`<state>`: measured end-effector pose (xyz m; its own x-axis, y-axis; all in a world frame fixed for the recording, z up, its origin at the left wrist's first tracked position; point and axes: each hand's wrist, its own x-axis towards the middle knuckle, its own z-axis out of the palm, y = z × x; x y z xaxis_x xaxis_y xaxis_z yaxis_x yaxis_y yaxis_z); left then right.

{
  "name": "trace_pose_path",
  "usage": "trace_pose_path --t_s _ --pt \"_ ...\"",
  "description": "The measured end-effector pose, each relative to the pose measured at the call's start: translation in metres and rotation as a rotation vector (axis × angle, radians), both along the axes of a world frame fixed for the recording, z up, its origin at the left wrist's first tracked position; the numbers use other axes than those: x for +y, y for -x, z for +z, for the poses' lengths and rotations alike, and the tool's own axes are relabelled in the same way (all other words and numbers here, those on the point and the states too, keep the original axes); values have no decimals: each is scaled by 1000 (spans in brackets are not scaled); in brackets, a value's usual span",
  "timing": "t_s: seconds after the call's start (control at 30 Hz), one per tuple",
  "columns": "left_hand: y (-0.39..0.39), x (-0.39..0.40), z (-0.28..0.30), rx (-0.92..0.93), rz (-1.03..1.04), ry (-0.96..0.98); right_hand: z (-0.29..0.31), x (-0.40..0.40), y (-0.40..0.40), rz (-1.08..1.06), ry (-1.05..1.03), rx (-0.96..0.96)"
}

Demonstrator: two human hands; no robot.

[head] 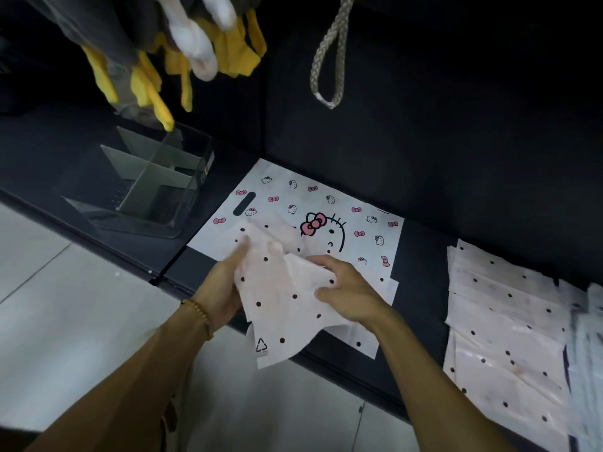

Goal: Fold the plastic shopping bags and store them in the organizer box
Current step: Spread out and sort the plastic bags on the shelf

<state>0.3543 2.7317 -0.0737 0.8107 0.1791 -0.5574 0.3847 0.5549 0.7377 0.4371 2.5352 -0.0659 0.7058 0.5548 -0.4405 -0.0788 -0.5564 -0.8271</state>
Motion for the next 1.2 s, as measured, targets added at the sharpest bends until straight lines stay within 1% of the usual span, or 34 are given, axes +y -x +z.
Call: trace_pose_path --t_s 0.03,0.07,0.1,0.13,0.17,0.2,0.23,0.27,0.3,0.37,0.47,0.5,0.53,0.57,0.6,0.67,0.73,0.8,0.83,0.87,0.9,0.93,1.0,1.03,1.07,1.13,1.2 --pt "-1 -1 -1 69 15 -127 -5 -2 -3 27 -7 14" --pt "-1 0 -4 138 32 -224 -9 -3 -5 11 -36 39" --pt "-1 2 -9 180 37 -286 -15 -5 -8 -50 -60 41" --pt "0 5 -11 199 35 -314 -22 -9 -13 -140 -27 -25" --pt "1 9 -13 200 20 -329 -30 -14 -19 -203 104 -170" --pt "3 12 -14 208 -5 -349 -37 -19 -25 -198 306 -326" --pt "5 16 -14 216 -34 -374 -42 -22 -29 -143 489 -434" --pt "7 20 -14 227 -53 -399 -46 -24 -31 -68 621 -490" --pt "9 23 -14 233 -65 -425 -49 -23 -33 1 708 -507" --pt "12 28 -13 230 -79 -450 -52 -21 -38 40 792 -472" --pt "13 30 -12 241 -36 -424 -51 -20 -45 -56 790 -269" --pt "12 30 -12 244 -14 -416 -50 -22 -45 -69 772 -243" --pt "11 29 -11 246 2 -411 -50 -25 -44 -89 718 -238" --pt "10 27 -11 246 10 -411 -47 -29 -43 -150 605 -225" --pt "9 26 -10 245 18 -411 -44 -32 -41 -255 438 -191" --pt "7 21 -11 247 51 -393 -31 -41 -38 -541 44 -83" --pt "5 16 -11 248 81 -362 -12 -51 -37 -750 -361 65" --pt "2 11 -10 249 93 -315 3 -56 -34 -802 -760 298" --pt "1 8 -9 243 95 -285 8 -53 -30 -789 -890 412" --pt "0 4 -8 225 94 -248 10 -48 -25 -768 -926 470" --pt "-1 0 -6 199 97 -207 9 -39 -18 -758 -854 462" --pt "-2 -6 -4 172 120 -162 6 -28 -11 -745 -696 388" --pt "-6 -18 0 113 192 -67 -2 -6 4 -732 -354 170" --pt "-7 -22 1 91 195 -33 -6 4 11 -719 -227 82" --pt "-8 -25 2 68 157 -6 -10 10 17 -705 -140 29" --pt "-8 -31 4 10 37 -9 -19 15 25 -703 -57 -5" --pt "-6 -36 4 -26 -30 -124 -24 16 29 -677 -18 -4"
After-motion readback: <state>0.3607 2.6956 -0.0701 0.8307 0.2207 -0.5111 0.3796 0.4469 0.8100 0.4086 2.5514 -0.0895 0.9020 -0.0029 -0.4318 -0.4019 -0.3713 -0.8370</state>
